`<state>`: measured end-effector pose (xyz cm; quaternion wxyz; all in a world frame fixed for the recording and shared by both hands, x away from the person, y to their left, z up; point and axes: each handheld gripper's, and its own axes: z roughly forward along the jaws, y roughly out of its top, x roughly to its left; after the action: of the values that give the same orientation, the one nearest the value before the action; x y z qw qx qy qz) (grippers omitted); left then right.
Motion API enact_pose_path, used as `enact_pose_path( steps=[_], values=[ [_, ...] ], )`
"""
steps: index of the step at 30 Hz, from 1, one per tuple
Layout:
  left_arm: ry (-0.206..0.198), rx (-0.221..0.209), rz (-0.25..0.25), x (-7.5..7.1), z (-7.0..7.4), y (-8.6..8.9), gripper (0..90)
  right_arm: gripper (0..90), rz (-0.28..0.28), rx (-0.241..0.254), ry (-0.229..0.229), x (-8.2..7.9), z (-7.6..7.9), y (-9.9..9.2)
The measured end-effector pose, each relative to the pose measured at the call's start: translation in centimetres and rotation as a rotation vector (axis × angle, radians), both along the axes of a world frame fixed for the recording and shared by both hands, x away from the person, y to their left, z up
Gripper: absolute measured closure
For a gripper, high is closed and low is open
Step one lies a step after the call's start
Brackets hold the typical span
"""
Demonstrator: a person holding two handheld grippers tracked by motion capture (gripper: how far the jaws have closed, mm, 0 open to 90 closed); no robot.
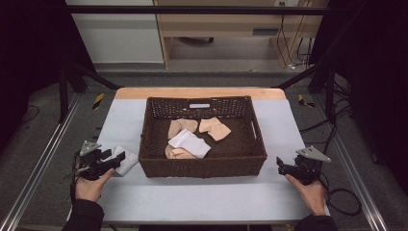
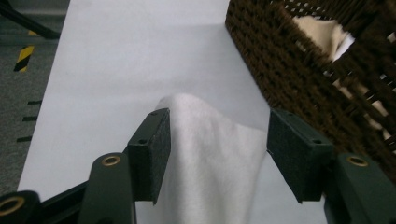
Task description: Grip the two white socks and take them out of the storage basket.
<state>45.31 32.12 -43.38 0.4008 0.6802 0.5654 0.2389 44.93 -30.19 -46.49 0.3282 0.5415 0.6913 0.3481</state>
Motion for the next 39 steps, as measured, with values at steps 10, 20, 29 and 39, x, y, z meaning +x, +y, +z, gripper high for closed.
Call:
enact_pose_path(
  steps=[10, 20, 29, 39],
  values=[
    [-0.092, -0.041, 0.025, -0.8, 3.6, -0.3, 40.4, 6.3, -0.002, 0.001, -0.004, 0.0, 0.0, 0.0],
    [-0.158, -0.041, 0.004, -1.1, 5.9, -1.9, 46.5, 6.3, -0.008, 0.009, -0.005, 0.0, 0.1, -0.1],
    [-0.212, -0.030, -0.031, -0.5, 7.8, -4.4, 54.7, 6.4, -0.013, 0.010, -0.004, 0.1, 0.1, -0.1],
    [-0.278, 0.001, -0.081, 0.7, 9.8, -8.0, 55.9, 6.4, -0.015, 0.008, -0.007, 0.1, 0.1, -0.2]
  ],
)
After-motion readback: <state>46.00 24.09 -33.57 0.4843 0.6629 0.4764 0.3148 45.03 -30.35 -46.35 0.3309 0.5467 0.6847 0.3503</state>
